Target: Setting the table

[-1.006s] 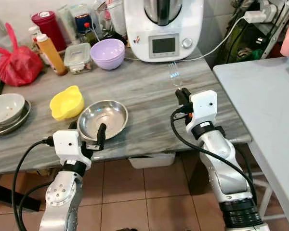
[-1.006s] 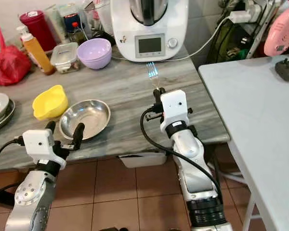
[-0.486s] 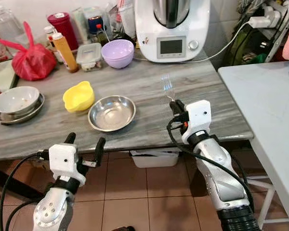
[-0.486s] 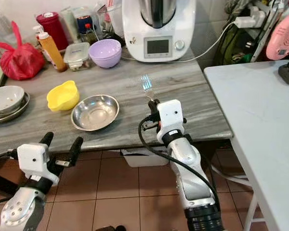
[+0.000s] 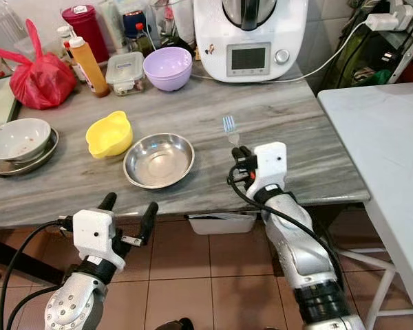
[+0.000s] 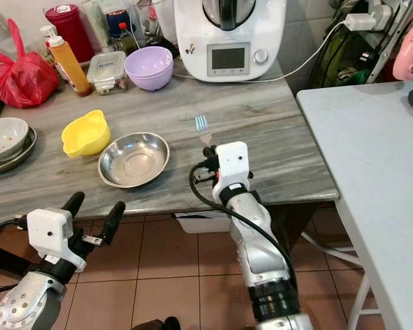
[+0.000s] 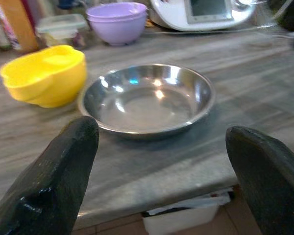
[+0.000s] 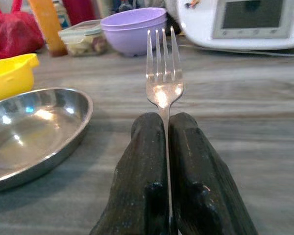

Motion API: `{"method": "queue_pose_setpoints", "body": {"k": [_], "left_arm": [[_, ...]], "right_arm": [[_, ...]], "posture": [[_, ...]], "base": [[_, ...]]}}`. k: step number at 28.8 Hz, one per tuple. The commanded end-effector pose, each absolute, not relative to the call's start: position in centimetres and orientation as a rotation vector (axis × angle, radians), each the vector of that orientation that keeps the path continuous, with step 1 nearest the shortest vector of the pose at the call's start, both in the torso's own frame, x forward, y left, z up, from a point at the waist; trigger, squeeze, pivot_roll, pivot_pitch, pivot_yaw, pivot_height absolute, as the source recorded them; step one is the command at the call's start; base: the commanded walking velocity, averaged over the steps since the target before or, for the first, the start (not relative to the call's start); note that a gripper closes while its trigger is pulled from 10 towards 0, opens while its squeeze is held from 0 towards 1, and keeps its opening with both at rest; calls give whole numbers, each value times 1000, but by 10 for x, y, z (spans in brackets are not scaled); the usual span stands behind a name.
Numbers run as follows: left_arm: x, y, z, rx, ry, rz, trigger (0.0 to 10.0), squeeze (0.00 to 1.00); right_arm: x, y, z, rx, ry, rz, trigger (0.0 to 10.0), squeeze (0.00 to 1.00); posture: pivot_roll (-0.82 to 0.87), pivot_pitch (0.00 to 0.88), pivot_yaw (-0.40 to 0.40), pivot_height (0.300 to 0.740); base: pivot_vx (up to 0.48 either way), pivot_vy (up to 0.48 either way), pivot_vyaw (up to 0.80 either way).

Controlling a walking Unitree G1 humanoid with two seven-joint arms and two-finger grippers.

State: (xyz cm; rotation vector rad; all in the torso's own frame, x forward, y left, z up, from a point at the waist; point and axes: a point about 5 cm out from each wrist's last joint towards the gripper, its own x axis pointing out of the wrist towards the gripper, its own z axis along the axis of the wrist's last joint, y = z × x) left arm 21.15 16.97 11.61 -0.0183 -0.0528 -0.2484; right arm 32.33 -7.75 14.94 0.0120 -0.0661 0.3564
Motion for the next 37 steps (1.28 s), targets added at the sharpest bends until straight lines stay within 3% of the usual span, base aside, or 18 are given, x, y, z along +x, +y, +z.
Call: {"method": "queue_pose_setpoints", "body": {"k": [1, 14, 37], "left_arm": [[208, 171, 117, -10, -44, -262, 10000, 0], [208, 157, 113, -80, -1, -425, 10000, 0], [205, 147, 124, -82, -8, -469, 10000, 0]], "right_arm": [[324, -71, 144, 33, -33, 360, 10000, 0], [333, -52, 126, 79, 86, 344, 10000, 0], [360, -50, 126, 109, 148, 283, 10000, 0]], "posture": [[-12, 164, 126, 740], [-4, 159, 121, 740], [-2, 155, 121, 740]], "base": [[0, 0, 0], [0, 0, 0], [0, 0, 0]]}}
